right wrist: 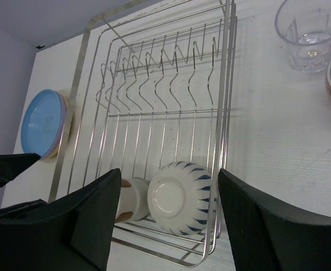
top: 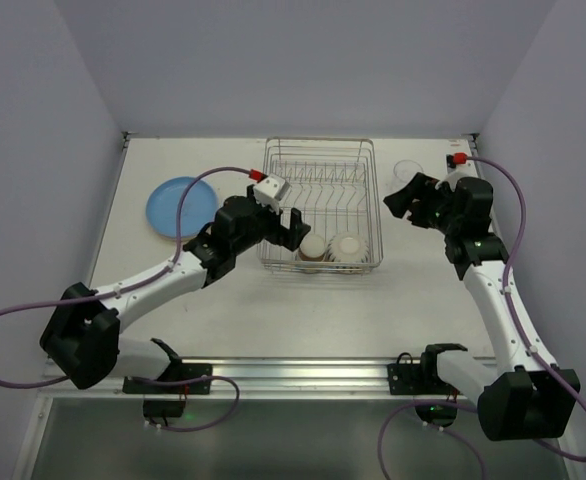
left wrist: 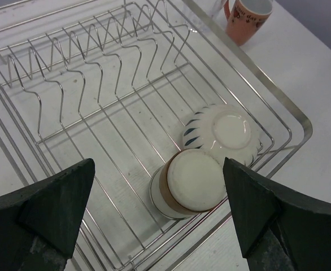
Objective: Unload the mixed dishes from the dish rack
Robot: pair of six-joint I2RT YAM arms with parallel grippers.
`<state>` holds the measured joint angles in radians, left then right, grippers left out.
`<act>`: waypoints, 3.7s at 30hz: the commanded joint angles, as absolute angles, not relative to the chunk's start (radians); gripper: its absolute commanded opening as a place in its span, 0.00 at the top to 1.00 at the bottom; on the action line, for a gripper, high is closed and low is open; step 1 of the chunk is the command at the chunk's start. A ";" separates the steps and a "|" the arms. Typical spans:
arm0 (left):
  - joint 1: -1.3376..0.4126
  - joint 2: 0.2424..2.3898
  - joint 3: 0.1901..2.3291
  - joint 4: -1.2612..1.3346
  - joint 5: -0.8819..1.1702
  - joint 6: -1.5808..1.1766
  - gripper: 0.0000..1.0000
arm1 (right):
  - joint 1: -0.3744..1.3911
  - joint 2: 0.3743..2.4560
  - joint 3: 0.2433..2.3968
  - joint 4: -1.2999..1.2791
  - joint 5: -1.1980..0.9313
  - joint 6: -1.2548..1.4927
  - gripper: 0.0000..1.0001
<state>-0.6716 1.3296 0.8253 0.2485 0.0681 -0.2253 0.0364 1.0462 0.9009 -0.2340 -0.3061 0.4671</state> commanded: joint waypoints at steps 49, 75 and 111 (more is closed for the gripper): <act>-0.884 1.718 1.253 -0.262 -0.172 -0.184 0.00 | 0.034 0.985 0.899 -0.282 -0.196 0.491 0.27; -0.877 1.689 1.314 -0.299 -0.258 -0.186 0.41 | 0.034 1.011 0.893 -0.262 -0.221 0.499 0.26; -0.529 1.390 1.184 0.242 0.601 -0.641 0.40 | 0.034 0.772 0.712 0.205 -0.741 0.633 0.25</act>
<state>-0.5446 1.4361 1.2068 0.0616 0.4427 -0.5148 0.0364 0.8055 0.7471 -0.0025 -0.5602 0.5480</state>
